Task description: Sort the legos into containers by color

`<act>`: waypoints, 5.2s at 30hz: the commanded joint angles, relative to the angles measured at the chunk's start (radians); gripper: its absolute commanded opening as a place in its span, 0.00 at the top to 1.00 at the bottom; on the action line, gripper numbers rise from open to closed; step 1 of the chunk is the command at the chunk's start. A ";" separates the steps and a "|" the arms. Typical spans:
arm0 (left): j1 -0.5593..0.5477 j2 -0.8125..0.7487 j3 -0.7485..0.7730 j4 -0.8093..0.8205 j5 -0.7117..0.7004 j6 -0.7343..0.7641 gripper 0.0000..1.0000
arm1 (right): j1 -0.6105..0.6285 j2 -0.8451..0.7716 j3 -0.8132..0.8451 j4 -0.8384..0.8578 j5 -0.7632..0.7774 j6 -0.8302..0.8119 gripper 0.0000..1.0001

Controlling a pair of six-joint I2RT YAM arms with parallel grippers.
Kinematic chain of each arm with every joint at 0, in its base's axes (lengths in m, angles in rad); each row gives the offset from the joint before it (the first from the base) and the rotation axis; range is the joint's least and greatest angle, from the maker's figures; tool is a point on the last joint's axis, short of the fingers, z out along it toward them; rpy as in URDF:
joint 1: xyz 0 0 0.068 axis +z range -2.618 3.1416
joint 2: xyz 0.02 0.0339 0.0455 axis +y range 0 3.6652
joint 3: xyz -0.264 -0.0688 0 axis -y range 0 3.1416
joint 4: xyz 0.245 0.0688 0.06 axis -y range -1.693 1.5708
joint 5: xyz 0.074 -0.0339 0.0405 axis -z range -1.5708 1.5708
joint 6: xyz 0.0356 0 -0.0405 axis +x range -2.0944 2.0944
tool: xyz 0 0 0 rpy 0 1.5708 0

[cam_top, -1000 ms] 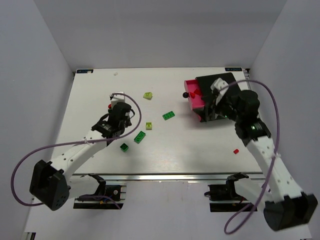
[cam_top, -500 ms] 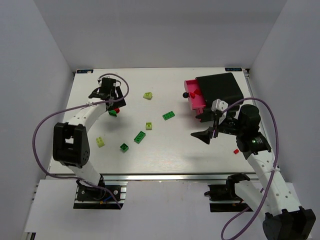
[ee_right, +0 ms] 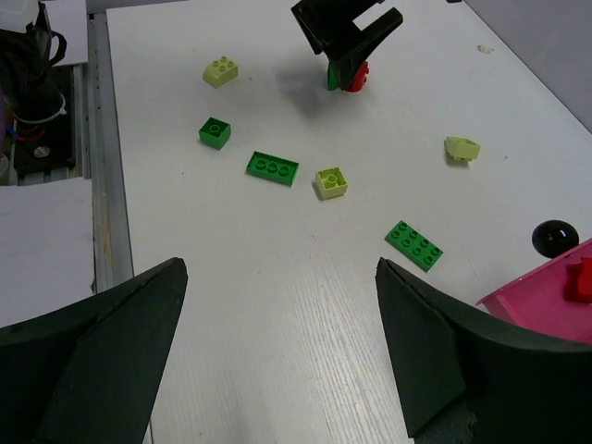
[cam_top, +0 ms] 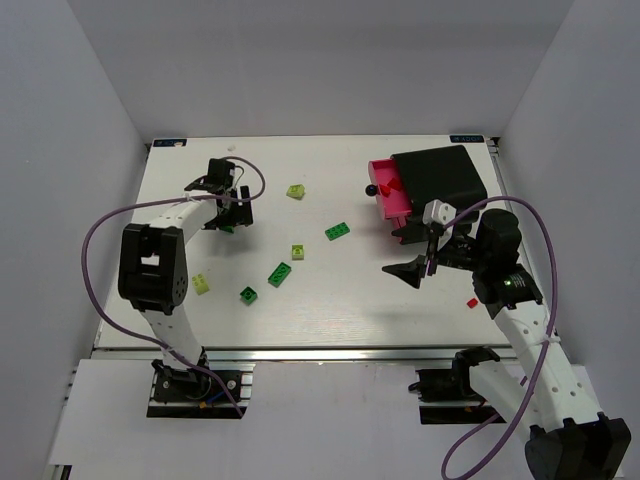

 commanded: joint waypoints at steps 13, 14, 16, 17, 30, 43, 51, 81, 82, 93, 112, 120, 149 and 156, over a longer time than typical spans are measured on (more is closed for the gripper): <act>0.017 0.057 0.043 0.065 -0.075 0.097 0.07 | -0.009 0.011 -0.006 0.002 0.009 -0.032 0.12; 0.017 0.063 0.046 0.068 -0.079 0.100 0.07 | -0.009 0.011 -0.006 0.002 0.009 -0.033 0.12; 0.017 0.083 0.050 0.071 -0.082 0.109 0.07 | -0.017 0.011 -0.004 0.000 0.010 -0.035 0.12; 0.017 0.094 0.054 0.071 -0.076 0.112 0.08 | -0.011 0.013 -0.006 0.000 0.010 -0.036 0.12; 0.017 0.139 0.062 0.108 -0.026 0.125 0.30 | -0.011 0.030 -0.006 -0.012 0.015 -0.062 0.12; 0.017 0.030 0.010 0.136 0.091 0.100 0.74 | -0.011 0.034 -0.007 -0.026 0.013 -0.081 0.12; -0.017 -0.277 -0.188 0.246 0.617 0.062 0.81 | 0.012 0.140 0.034 -0.046 0.004 0.045 0.24; -0.374 -0.682 -0.431 0.254 0.635 0.172 0.82 | 0.356 0.692 0.479 -0.127 0.291 0.793 0.14; -0.374 -0.673 -0.421 0.252 0.629 0.174 0.83 | 0.361 0.705 0.486 -0.132 0.297 0.798 0.14; -0.451 -0.644 -0.392 0.243 0.578 0.171 0.83 | 0.381 0.797 0.555 -0.175 0.322 0.806 0.13; -0.524 -0.576 -0.322 0.226 0.480 0.188 0.79 | 0.376 0.817 0.529 -0.161 0.256 0.783 1.00; -0.534 -0.648 -0.384 0.203 0.461 0.198 0.82 | 0.304 0.843 0.615 -0.198 0.208 0.752 1.00; -0.512 -0.990 -0.559 0.182 -0.003 0.149 0.82 | 0.235 0.832 0.812 -0.228 1.363 0.194 1.00; -0.512 -1.007 -0.562 0.185 0.001 0.148 0.82 | 0.232 0.858 0.810 -0.208 1.373 0.178 1.00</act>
